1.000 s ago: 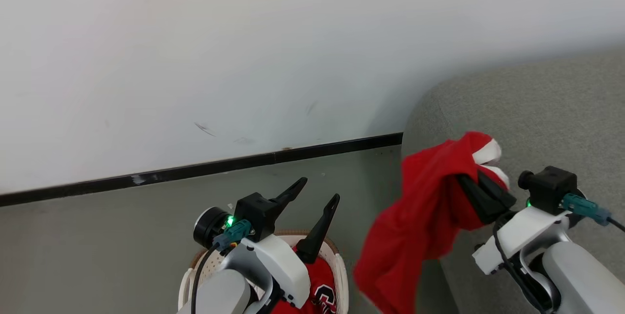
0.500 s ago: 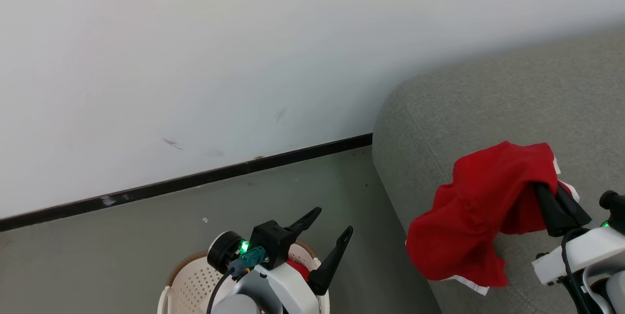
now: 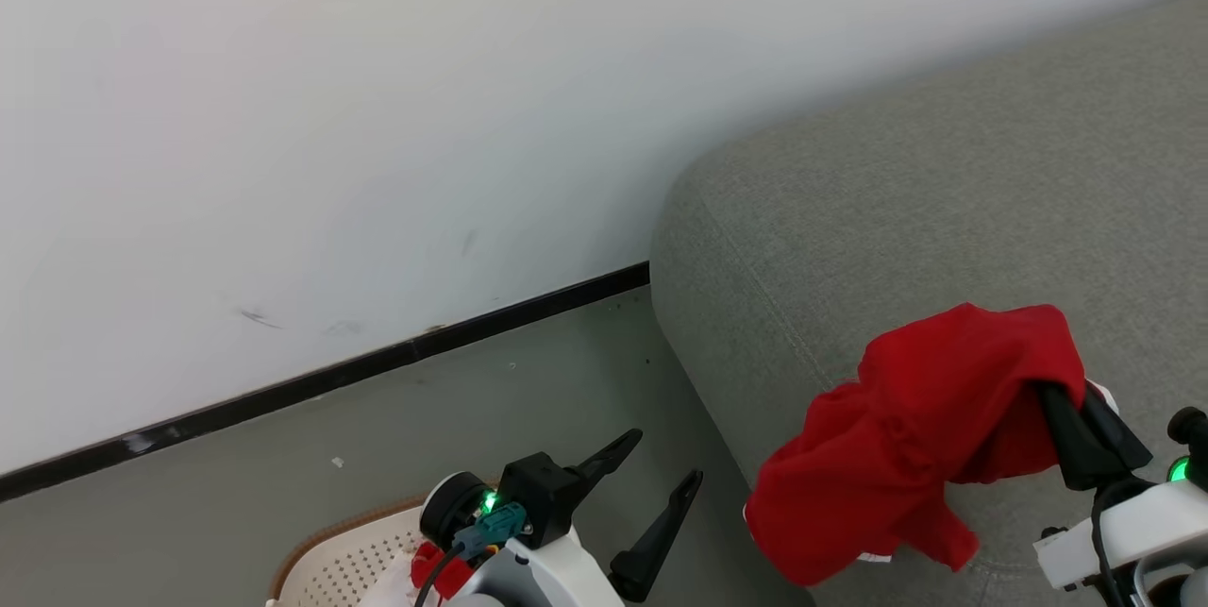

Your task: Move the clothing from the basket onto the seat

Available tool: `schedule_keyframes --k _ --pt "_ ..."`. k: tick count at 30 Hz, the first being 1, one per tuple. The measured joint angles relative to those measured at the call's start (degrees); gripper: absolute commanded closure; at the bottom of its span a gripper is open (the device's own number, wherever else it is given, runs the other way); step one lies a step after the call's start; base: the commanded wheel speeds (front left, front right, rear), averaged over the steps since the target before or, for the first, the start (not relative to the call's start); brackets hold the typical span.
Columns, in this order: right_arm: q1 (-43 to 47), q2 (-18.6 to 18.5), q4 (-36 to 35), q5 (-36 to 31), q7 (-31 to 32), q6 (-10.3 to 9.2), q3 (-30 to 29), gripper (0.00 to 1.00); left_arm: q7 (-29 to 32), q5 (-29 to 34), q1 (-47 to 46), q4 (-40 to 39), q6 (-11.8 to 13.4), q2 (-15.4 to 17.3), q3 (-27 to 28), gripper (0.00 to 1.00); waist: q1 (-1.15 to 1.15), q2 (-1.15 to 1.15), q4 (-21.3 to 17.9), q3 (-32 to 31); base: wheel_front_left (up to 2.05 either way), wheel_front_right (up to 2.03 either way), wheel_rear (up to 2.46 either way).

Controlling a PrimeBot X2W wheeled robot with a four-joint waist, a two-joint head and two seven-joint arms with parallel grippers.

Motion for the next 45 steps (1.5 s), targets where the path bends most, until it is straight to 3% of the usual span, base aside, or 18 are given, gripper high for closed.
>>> schedule_keyframes --k 12,25,36,45 --pt "-0.81 -0.88 -0.02 -0.96 0.00 0.01 4.32 1.00 -1.58 -0.04 0.03 -0.34 1.66 0.00 0.87 0.00 0.00 0.00 -4.13 0.21 0.00 0.00 0.00" --pt "-22.67 -1.74 3.70 0.92 0.65 0.00 7.51 1.00 -1.62 1.23 0.05 -1.65 4.87 1.93 2.96 0.00 0.00 0.00 -4.68 3.22 0.00 0.00 0.00" --pt "-38.86 -8.10 12.56 2.37 4.05 0.00 0.71 1.00 -0.26 3.59 -0.31 -5.09 6.09 3.68 2.94 0.00 0.00 0.00 -2.74 6.74 0.00 0.00 0.00" --pt "-41.68 -12.18 21.96 2.83 4.54 0.00 -4.20 1.00 1.13 4.95 -2.05 -7.95 6.58 4.55 2.34 0.00 0.00 0.00 -0.81 10.28 0.00 0.00 0.00"
